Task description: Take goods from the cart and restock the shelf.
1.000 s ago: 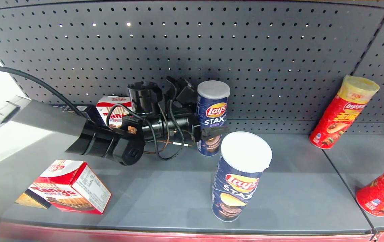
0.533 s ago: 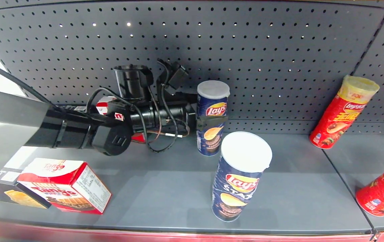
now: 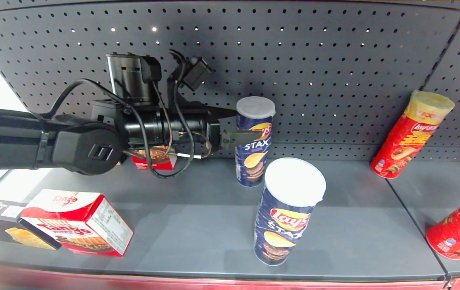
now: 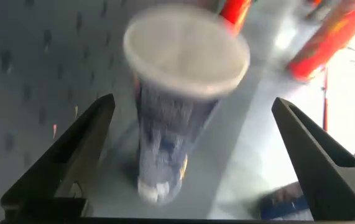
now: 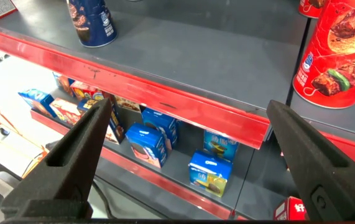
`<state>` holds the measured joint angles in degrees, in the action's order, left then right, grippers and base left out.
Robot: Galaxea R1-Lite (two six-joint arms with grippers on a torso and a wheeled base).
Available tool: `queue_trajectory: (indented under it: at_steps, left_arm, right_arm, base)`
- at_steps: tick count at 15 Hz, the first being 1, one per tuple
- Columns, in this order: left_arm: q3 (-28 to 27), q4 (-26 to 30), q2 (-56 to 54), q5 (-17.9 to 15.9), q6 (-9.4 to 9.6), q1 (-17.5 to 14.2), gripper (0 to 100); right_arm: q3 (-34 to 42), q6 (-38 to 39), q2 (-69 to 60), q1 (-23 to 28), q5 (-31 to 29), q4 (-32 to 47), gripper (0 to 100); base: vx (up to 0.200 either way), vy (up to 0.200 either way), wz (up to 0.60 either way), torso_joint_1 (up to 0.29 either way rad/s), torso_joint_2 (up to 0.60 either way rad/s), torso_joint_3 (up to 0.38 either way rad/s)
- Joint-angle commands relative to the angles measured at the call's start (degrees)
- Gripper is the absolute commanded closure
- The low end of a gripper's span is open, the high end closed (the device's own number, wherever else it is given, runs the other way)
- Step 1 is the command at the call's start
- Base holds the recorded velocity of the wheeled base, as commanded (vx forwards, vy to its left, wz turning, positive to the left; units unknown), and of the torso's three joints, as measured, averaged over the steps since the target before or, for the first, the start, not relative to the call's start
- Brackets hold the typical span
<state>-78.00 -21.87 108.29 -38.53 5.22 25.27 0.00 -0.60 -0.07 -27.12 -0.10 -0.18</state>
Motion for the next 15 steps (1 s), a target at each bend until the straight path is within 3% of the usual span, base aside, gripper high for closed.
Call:
queue_trajectory:
  at_steps: [1,4,6,7,8,10,15]
  left_arm:
    - [1.5,2.4,-3.3,2.5,0.23,2.0,0]
    - [1.9,3.1,-2.9,6.1,5.24,2.1,0]
    - [2.4,4.5,-2.8,7.5,6.12,1.9,0]
    - [2.5,5.8,-2.8,8.3,8.05,1.6,0]
    - [2.8,7.6,-2.8,10.1,11.83,0.9,0]
    - [3.6,8.8,-2.8,10.7,14.29,0.4,0]
    - [2.8,8.7,-0.9,16.4,14.12,0.3,0]
  right_arm:
    - [0.0,0.0,0.1,0.0,0.0,-0.1,0]
    - [0.0,0.0,0.1,0.0,0.0,-0.1,0]
    - [0.0,0.0,0.1,0.0,0.0,-0.1,0]
    - [0.0,0.0,0.1,0.0,0.0,-0.1,0]
    - [0.0,0.0,0.1,0.0,0.0,0.0,0]
    - [0.0,0.0,0.1,0.0,0.0,-0.1,0]
    - [0.0,0.0,0.1,0.0,0.0,0.0,0]
  base:
    - [0.0,0.0,0.0,0.0,0.0,0.0]
    - [0.0,0.0,0.0,0.0,0.0,0.0]
    - [0.0,0.0,0.0,0.0,0.0,0.0]
    - [0.0,0.0,0.0,0.0,0.0,0.0]
    - [0.0,0.0,0.0,0.0,0.0,0.0]
    - [0.0,0.0,0.0,0.0,0.0,0.0]
    - [0.0,0.0,0.0,0.0,0.0,0.0]
